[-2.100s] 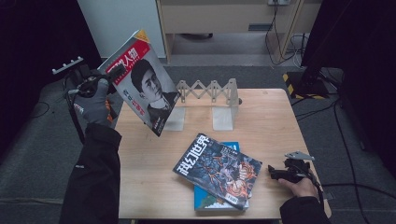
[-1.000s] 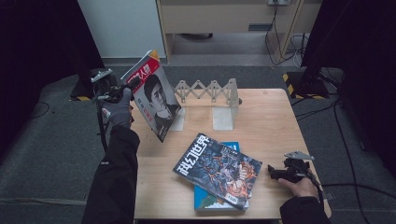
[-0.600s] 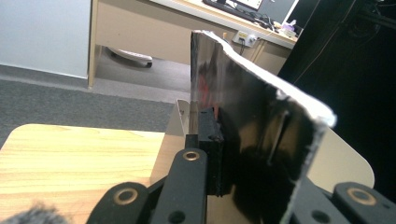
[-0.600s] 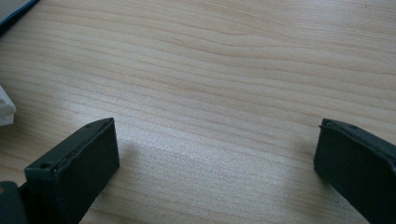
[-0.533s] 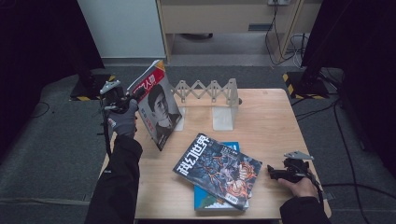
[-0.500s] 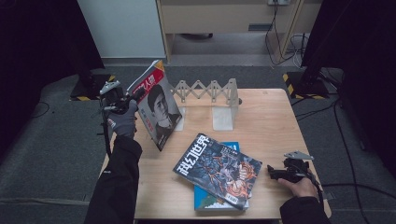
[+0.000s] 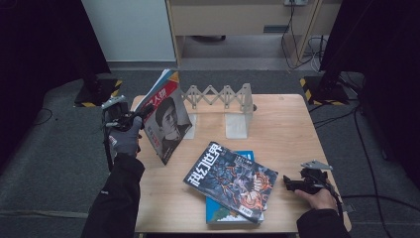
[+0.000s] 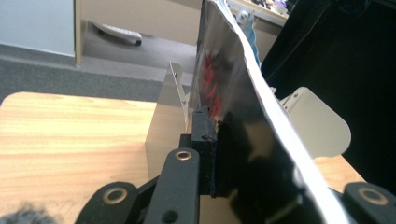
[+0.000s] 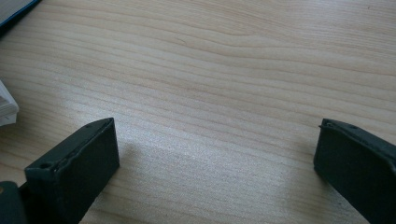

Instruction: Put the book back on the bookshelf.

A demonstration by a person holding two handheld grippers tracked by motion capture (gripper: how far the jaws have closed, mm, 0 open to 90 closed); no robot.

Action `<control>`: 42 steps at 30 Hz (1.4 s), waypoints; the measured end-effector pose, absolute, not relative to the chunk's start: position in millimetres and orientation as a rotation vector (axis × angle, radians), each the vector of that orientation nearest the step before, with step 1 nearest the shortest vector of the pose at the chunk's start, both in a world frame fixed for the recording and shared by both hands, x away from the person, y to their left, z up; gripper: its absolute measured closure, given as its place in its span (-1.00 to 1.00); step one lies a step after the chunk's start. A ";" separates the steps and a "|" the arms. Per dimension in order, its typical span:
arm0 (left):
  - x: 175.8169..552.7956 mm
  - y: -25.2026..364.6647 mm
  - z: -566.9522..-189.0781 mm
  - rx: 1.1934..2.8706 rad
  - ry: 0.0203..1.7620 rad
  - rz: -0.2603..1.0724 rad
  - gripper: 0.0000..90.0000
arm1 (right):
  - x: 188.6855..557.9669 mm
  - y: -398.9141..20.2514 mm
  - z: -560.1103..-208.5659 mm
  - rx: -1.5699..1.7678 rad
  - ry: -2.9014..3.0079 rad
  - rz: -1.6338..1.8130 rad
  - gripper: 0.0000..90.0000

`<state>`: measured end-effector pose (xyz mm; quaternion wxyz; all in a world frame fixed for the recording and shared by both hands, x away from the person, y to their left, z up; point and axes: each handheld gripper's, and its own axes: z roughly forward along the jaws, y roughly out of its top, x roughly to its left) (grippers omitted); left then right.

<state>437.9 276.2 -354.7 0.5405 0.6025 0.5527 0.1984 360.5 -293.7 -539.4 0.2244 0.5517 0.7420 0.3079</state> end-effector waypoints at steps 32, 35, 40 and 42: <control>463.8 234.0 -309.4 1.489 1.298 0.741 0.92 | 361.1 -293.8 -539.4 1.508 2.059 0.851 -0.99; 468.4 231.3 -308.5 1.473 1.315 0.773 0.92 | 361.1 -293.7 -539.4 1.508 2.059 0.851 -0.99; 473.9 223.3 -313.8 1.476 1.338 0.865 0.92 | 361.3 -293.4 -539.4 1.504 2.064 0.851 -0.99; 477.4 219.3 -315.5 1.457 1.339 0.888 0.92 | 361.4 -293.3 -539.4 1.503 2.064 0.852 -0.99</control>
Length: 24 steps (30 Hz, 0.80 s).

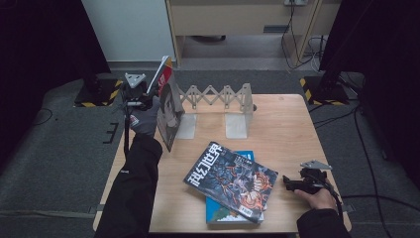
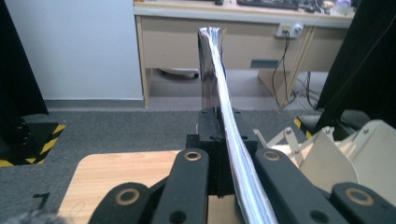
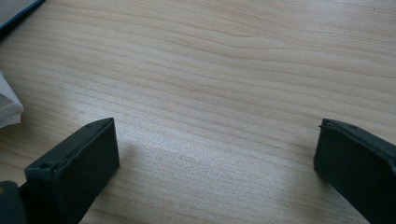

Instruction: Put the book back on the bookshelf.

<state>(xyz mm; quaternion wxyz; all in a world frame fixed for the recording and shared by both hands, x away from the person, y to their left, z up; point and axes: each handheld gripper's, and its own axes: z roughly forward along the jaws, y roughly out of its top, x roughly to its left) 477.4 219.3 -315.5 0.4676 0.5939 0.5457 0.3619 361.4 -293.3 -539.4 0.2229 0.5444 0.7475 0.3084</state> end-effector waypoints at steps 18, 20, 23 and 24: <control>484.4 209.3 -337.0 1.445 1.359 0.984 0.91 | 361.6 -292.4 -539.3 1.492 2.078 0.858 -0.99; 482.0 211.0 -338.3 1.446 1.358 0.987 0.91 | 361.6 -292.3 -539.3 1.490 2.081 0.858 -0.99; 480.0 211.4 -339.3 1.452 1.355 0.992 0.91 | 361.5 -292.2 -539.3 1.490 2.081 0.858 -0.99; 478.2 212.1 -340.5 1.457 1.354 0.989 0.91 | 361.5 -292.2 -539.3 1.488 2.082 0.858 -0.99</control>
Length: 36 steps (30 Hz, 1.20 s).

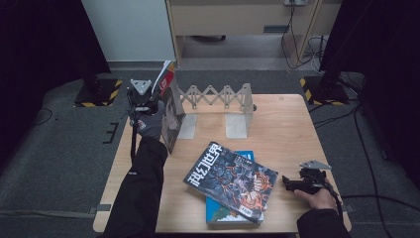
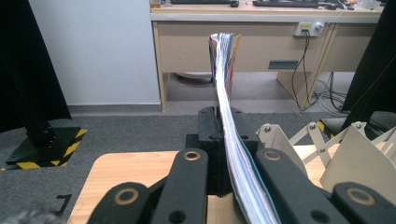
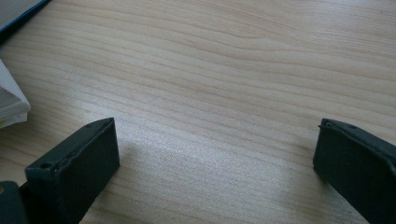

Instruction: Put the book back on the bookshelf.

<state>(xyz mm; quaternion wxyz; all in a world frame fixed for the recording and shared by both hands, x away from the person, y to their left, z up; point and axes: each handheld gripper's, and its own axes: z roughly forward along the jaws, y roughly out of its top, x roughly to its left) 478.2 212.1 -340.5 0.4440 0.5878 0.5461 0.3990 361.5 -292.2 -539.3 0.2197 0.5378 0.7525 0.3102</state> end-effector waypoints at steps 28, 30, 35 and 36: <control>479.6 225.2 -333.2 1.575 1.413 0.853 0.91 | 361.6 -291.5 -539.3 1.492 2.081 0.860 -0.99; 477.3 222.4 -337.4 1.528 1.407 0.889 0.92 | 361.6 -291.5 -539.3 1.492 2.081 0.860 -0.99; 477.0 212.7 -343.2 1.486 1.389 0.945 0.92 | 361.8 -291.6 -539.4 1.486 2.082 0.861 -0.99; 477.6 212.6 -343.2 1.483 1.392 0.949 0.92 | 361.8 -291.6 -539.4 1.486 2.082 0.861 -0.99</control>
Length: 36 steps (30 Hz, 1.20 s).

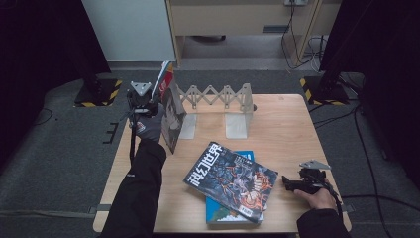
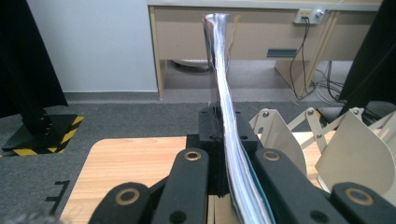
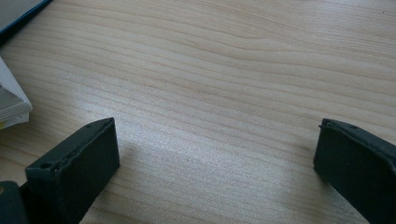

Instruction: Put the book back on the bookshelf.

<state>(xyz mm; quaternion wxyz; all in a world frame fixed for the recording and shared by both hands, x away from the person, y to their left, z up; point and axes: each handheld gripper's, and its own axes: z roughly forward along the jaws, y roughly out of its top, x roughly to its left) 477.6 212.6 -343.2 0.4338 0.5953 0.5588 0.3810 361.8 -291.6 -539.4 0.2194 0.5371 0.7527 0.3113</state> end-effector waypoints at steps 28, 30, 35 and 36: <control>438.7 232.1 -328.9 1.459 1.263 0.870 0.06 | 361.7 -291.6 -539.2 1.488 2.083 0.866 -0.99; 432.9 234.9 -326.9 1.451 1.247 0.862 0.00 | 361.7 -291.7 -539.2 1.488 2.083 0.866 -0.99; 413.2 245.8 -322.7 1.448 1.214 0.832 -0.06 | 361.7 -291.6 -539.2 1.491 2.083 0.865 -0.99; 405.5 250.8 -322.7 1.440 1.207 0.818 -0.08 | 361.8 -291.4 -539.2 1.496 2.080 0.865 -0.98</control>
